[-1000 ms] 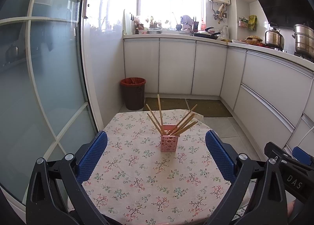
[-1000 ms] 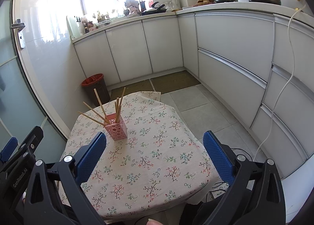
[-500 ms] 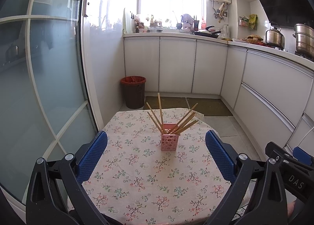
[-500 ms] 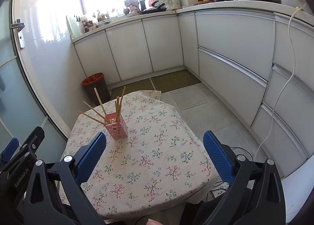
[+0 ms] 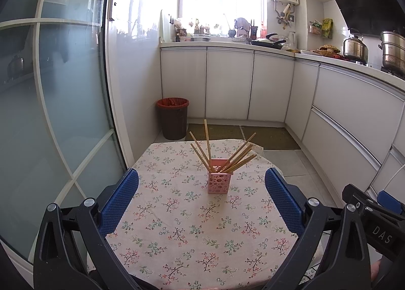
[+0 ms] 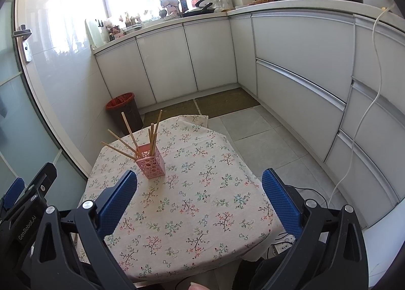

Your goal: Organize utensils

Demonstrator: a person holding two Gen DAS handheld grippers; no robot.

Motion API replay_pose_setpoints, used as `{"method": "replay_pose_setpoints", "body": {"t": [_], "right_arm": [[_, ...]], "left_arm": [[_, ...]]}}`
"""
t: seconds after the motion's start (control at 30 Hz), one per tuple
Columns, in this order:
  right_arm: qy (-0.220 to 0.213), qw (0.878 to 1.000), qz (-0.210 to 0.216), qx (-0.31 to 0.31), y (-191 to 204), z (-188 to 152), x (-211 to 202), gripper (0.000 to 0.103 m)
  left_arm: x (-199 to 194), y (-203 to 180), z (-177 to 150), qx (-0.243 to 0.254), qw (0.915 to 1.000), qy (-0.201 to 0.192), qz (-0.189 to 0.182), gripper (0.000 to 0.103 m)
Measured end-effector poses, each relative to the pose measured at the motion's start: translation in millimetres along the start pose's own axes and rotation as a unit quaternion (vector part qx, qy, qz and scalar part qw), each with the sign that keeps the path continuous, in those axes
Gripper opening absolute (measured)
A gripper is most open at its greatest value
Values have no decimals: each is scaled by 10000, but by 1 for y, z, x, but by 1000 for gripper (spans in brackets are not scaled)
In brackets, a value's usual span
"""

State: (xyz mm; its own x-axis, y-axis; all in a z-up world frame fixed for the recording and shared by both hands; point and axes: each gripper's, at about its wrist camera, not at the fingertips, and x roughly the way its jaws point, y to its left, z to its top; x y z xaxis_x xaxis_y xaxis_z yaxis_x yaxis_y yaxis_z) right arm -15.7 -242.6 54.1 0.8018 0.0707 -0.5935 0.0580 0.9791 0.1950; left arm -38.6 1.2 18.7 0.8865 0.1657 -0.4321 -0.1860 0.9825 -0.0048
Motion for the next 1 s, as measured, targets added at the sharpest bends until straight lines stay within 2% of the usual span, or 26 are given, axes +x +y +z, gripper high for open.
{"method": "replay_pose_setpoints", "body": {"t": [0.2,0.5,0.7,0.77,0.83,1.0], "right_arm": [[24,10000,5,24,0,1,0,96],[55,10000,26,42,-3,1,2,96],[71,9999,39,79,-5,1,2,96],[64,10000,31,68,-5,2,2,96],[65,9999,36,84,-5,2,2,96],[70,9999,37,74,-5,2,2,96]], "left_arm": [[-1,0,0,0,10000,-29,5,95],[-3,-5,-2,114,9999,-86,-6,73],[-4,-4,2,78,9998,-177,-31,72],[-4,-4,2,86,9999,-146,-17,75],[-3,-6,4,141,9998,-124,21,96],[-6,-7,4,123,9998,-139,53,96]]}}
